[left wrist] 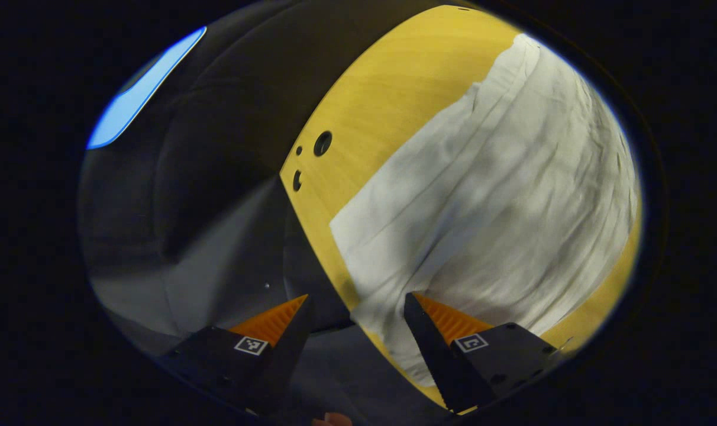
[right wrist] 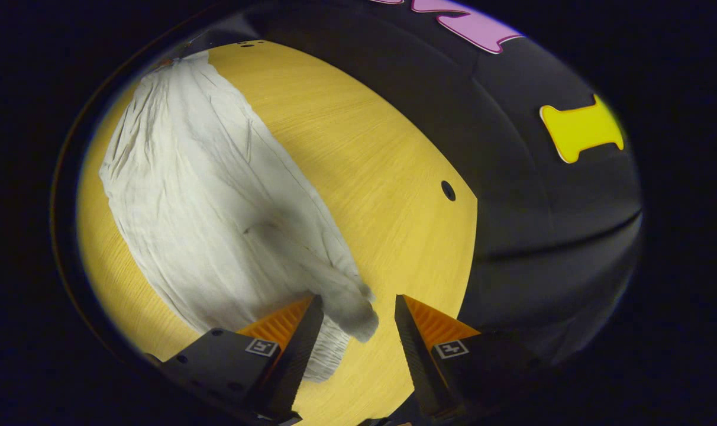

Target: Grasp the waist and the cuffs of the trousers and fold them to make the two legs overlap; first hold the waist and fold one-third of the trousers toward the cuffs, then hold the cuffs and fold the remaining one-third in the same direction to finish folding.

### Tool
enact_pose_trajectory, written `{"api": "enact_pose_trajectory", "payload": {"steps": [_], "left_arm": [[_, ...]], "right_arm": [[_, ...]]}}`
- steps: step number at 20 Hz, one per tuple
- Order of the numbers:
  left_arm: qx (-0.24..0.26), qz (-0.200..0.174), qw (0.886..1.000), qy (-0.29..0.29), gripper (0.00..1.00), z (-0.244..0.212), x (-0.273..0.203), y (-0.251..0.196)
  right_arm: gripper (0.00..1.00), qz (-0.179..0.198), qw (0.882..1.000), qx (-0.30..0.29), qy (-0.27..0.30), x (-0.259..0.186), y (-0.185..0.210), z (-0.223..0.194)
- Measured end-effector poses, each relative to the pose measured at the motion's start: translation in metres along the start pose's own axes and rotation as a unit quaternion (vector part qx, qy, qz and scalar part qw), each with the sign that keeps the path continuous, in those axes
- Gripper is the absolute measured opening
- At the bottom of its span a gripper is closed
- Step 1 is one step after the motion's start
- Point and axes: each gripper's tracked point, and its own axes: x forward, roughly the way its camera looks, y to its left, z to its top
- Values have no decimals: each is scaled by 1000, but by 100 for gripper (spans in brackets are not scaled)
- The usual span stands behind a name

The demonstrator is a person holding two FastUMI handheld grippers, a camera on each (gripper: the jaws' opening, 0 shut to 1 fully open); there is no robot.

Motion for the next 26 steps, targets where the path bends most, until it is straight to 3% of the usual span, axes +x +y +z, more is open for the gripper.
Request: {"api": "enact_pose_trajectory", "payload": {"steps": [3,6,8,10,12,15,17,19,22,25,26], "left_arm": [[-25,19,999,39,98,-63,-2,8],[-97,26,994,42,96,-99,-12,5],[-159,22,987,19,96,-98,-29,-3],[-219,9,976,-5,96,-93,-49,-20],[-276,-8,961,-28,96,-81,-65,-36],[-368,-45,927,-59,96,-60,-88,-62],[-436,-80,893,-70,96,-46,-100,-80],[-493,-108,860,-76,96,-37,-105,-88],[-554,-153,816,-69,96,-32,-105,-101],[-625,-183,756,-55,95,-31,-107,-114],[-644,-191,739,-50,94,-32,-107,-118]], "right_arm": [[80,-28,999,24,11,-19,-10,-22],[84,-15,992,127,-4,-44,7,-30],[83,-4,977,213,-11,-61,20,-32],[84,4,953,303,-20,-76,34,-32],[86,20,911,410,-31,-86,49,-28],[87,56,815,575,-42,-91,74,-18],[83,68,757,649,-40,-87,82,-16],[88,66,720,690,-35,-83,85,-20],[87,70,681,728,-43,-70,86,-20],[87,66,637,767,-42,-55,84,-23],[94,65,621,780,-43,-53,82,-23]]}}
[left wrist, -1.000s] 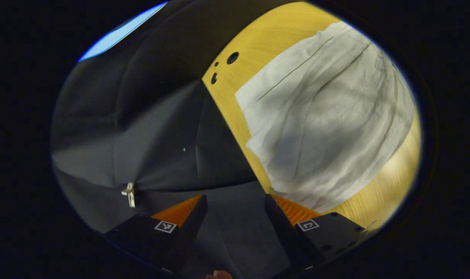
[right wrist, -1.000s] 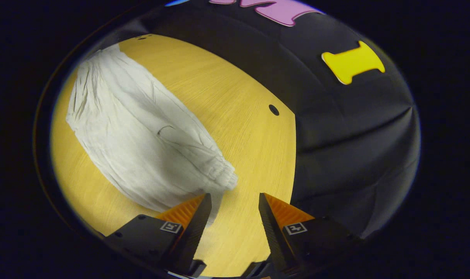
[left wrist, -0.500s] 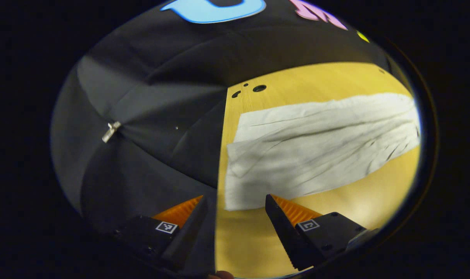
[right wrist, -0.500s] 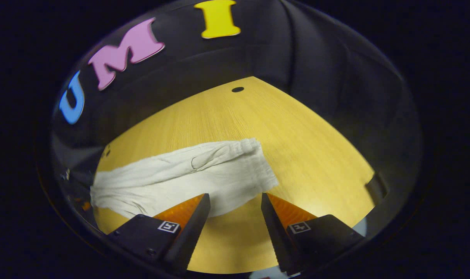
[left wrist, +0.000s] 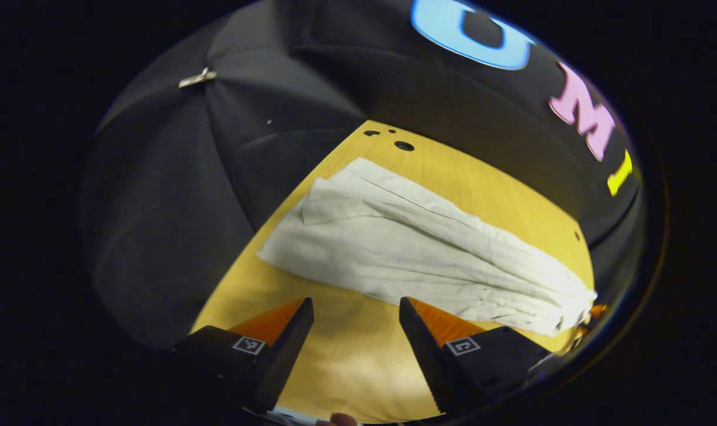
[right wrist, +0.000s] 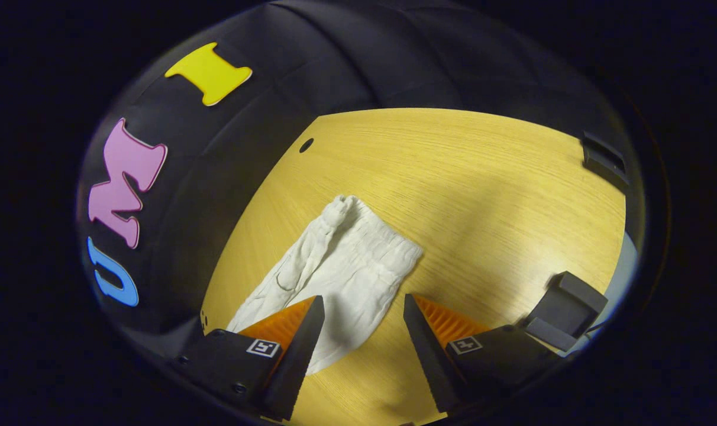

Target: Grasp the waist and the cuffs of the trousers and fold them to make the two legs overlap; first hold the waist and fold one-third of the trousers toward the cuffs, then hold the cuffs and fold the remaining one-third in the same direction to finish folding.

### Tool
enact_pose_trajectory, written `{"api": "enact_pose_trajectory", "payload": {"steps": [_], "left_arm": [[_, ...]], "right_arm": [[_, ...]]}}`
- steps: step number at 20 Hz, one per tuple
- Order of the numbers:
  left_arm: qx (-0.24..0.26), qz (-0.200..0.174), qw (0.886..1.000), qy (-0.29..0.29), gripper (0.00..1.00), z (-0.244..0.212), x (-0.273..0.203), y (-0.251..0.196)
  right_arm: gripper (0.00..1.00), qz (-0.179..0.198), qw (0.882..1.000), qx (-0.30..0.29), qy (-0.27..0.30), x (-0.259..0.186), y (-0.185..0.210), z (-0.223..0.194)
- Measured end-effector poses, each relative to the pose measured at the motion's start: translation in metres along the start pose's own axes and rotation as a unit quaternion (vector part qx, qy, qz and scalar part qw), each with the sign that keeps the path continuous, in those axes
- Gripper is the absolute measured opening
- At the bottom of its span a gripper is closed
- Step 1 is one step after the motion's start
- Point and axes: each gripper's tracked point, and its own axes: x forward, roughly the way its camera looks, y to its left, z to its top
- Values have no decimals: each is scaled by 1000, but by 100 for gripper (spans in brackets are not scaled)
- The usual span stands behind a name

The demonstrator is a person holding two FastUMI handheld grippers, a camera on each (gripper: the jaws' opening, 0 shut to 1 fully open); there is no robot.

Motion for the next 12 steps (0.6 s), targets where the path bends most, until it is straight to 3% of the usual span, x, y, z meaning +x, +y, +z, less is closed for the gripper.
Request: {"api": "enact_pose_trajectory", "payload": {"steps": [3,4,6,7,8,12], "left_arm": [[-39,-3,999,10,95,-11,-4,6],[-48,-3,999,14,95,-12,-4,6],[-70,-5,997,20,95,-16,-3,4],[-85,-9,996,24,95,-18,-1,1],[-103,-14,994,26,95,-18,2,-2],[-184,-25,982,32,95,-15,18,-8]], "right_arm": [[80,8,999,51,-15,17,6,15],[87,-2,998,59,-17,24,4,18],[66,-33,997,72,-2,30,-12,13],[23,-39,996,86,-5,30,-13,14],[14,-40,995,86,-8,28,-12,17],[12,-34,998,43,-5,25,-12,19]]}}
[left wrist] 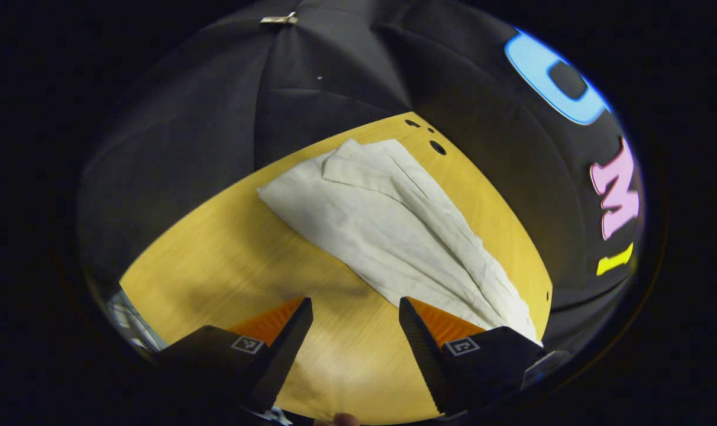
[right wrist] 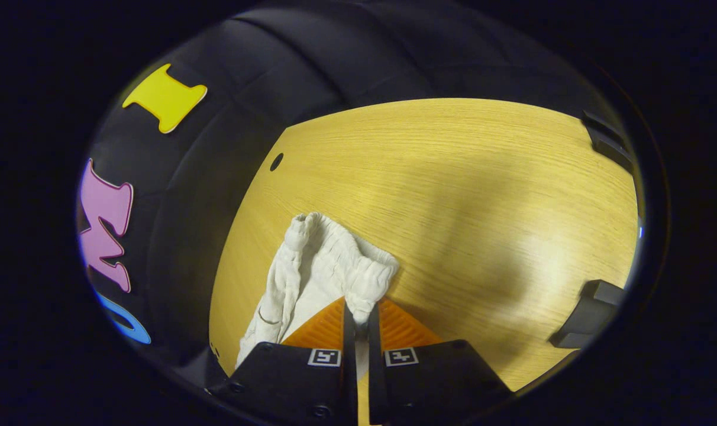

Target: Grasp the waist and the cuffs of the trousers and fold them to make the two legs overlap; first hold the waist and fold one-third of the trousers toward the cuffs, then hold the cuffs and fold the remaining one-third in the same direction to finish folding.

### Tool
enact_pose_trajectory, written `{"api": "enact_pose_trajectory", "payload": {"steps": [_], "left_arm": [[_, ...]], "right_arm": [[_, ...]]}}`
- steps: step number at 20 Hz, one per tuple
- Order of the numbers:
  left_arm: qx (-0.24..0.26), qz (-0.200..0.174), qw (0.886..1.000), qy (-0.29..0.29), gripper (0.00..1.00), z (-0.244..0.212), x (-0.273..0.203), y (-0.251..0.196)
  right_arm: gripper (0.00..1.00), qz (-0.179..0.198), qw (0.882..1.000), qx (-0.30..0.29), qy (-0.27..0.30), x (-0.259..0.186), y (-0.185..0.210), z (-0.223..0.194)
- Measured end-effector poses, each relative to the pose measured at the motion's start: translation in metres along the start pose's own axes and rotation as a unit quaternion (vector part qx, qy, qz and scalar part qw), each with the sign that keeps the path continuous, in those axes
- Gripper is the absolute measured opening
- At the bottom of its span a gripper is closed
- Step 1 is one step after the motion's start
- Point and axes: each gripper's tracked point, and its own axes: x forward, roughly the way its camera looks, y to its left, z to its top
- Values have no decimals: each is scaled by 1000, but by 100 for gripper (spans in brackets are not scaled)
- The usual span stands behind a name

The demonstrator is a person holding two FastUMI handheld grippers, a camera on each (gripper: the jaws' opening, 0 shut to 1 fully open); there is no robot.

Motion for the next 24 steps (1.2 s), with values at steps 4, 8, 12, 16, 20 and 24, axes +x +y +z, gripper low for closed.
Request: {"api": "enact_pose_trajectory", "payload": {"steps": [4,8,12,16,20,24], "left_arm": [[-49,-18,999,-14,94,24,16,-12],[-64,-25,997,-19,94,47,37,-28],[-64,-38,997,-23,94,67,55,-52],[-53,-17,998,-28,70,76,93,-63],[-74,-28,996,-46,15,78,93,-67],[-85,-33,995,-28,11,64,89,-65]], "right_arm": [[12,11,1000,5,6,2,0,-1],[12,15,1000,3,6,1,0,-1],[12,22,1000,-4,12,0,1,-1],[12,27,999,-9,14,-2,0,-1],[12,31,999,-8,12,-6,1,2],[12,83,996,4,-28,-37,16,16]]}}
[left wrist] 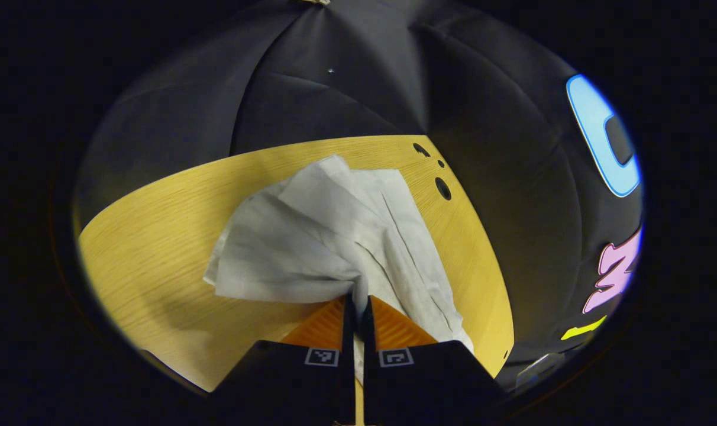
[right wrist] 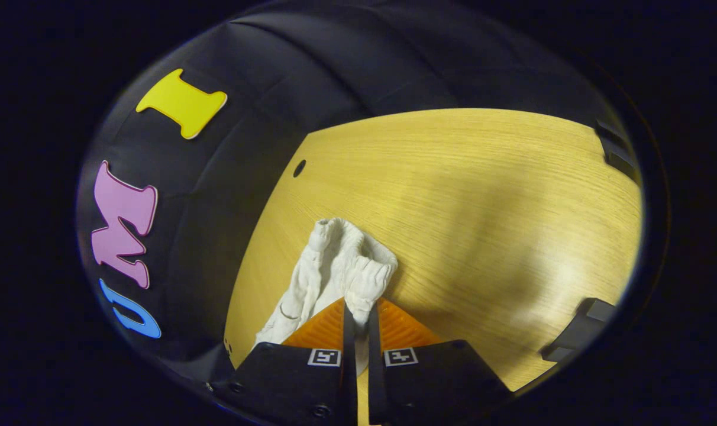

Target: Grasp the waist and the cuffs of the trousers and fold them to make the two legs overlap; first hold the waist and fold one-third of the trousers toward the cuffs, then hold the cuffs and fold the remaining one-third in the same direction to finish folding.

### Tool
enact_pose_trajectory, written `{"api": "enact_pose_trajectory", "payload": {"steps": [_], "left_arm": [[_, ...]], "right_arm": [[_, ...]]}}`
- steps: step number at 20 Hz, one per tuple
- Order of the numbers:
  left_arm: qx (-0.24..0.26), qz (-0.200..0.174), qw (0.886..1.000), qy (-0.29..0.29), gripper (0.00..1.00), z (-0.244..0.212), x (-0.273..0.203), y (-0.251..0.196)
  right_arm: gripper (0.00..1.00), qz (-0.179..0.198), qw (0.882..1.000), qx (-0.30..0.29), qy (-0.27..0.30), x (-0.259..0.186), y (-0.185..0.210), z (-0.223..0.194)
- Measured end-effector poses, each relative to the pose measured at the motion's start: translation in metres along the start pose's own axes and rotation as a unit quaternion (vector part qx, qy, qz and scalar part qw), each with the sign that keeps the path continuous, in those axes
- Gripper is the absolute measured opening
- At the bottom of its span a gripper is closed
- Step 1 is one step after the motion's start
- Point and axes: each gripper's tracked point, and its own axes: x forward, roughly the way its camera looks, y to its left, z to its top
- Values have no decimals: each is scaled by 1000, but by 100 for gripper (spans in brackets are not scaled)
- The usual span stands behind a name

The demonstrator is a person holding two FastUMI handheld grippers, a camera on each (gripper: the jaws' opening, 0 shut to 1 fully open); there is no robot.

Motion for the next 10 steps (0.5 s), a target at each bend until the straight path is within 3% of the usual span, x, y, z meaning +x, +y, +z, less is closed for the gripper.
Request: {"api": "enact_pose_trajectory", "payload": {"steps": [7,10], "left_arm": [[-25,-34,999,17,8,-56,-32,9],[-8,-40,999,28,8,-81,-49,15]], "right_arm": [[12,73,993,-74,-54,-62,39,33],[12,113,986,-101,-67,-88,75,34]]}}
